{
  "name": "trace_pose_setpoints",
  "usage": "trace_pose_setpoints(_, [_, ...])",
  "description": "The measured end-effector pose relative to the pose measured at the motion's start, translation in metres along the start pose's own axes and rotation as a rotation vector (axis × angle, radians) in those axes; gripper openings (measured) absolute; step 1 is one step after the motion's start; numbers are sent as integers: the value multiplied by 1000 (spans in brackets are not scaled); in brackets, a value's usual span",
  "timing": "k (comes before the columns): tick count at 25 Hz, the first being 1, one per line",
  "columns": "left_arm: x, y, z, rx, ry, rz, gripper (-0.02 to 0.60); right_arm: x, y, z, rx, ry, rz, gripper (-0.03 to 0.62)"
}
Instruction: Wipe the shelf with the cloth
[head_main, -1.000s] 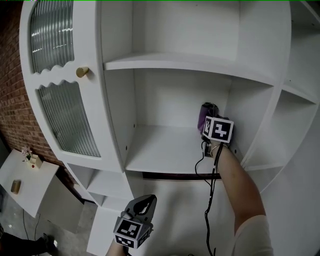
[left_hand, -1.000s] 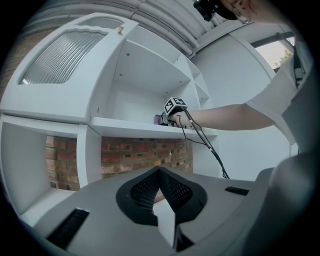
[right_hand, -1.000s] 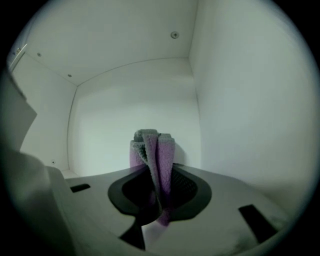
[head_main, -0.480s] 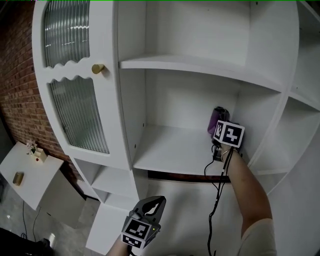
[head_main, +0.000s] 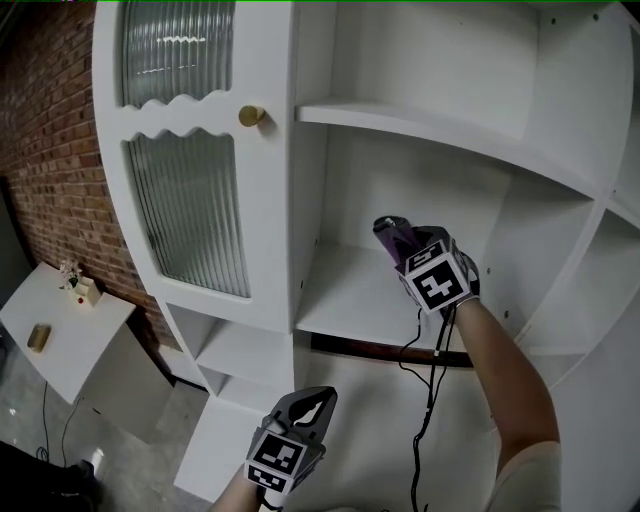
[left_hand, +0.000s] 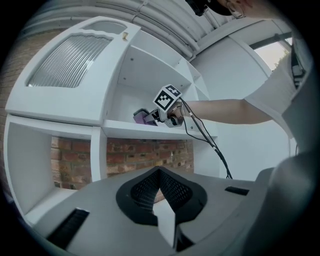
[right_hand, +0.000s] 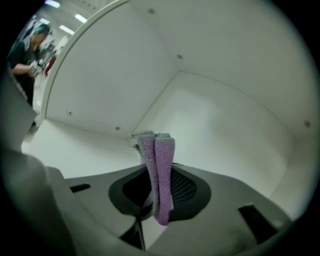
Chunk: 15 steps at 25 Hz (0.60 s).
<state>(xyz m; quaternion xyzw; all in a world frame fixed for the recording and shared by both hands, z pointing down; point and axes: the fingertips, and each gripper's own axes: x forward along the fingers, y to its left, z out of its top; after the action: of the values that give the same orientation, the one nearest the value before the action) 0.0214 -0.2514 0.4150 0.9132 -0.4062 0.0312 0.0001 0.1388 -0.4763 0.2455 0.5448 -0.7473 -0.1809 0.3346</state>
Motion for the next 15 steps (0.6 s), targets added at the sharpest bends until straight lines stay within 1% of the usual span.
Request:
trace_pose_setpoints(2, [-8, 7, -6, -6, 14, 11, 12, 9, 23, 18, -174, 5, -2, 84])
trace_pose_setpoints(3, [-12, 11, -10, -11, 19, 21, 12, 15, 33, 25, -234, 10, -4, 84])
trace_pose_setpoints(7, [-23, 28, -19, -33, 28, 58, 12, 45, 61, 44, -398, 43, -15, 84])
trace_pose_setpoints(10, [-27, 39, -25, -37, 32, 79, 12, 66, 72, 49, -443, 67, -13, 84])
trace_pose_setpoints(15, [-30, 54, -36, -71, 39, 109, 12, 83, 82, 47, -437, 96, 8, 84])
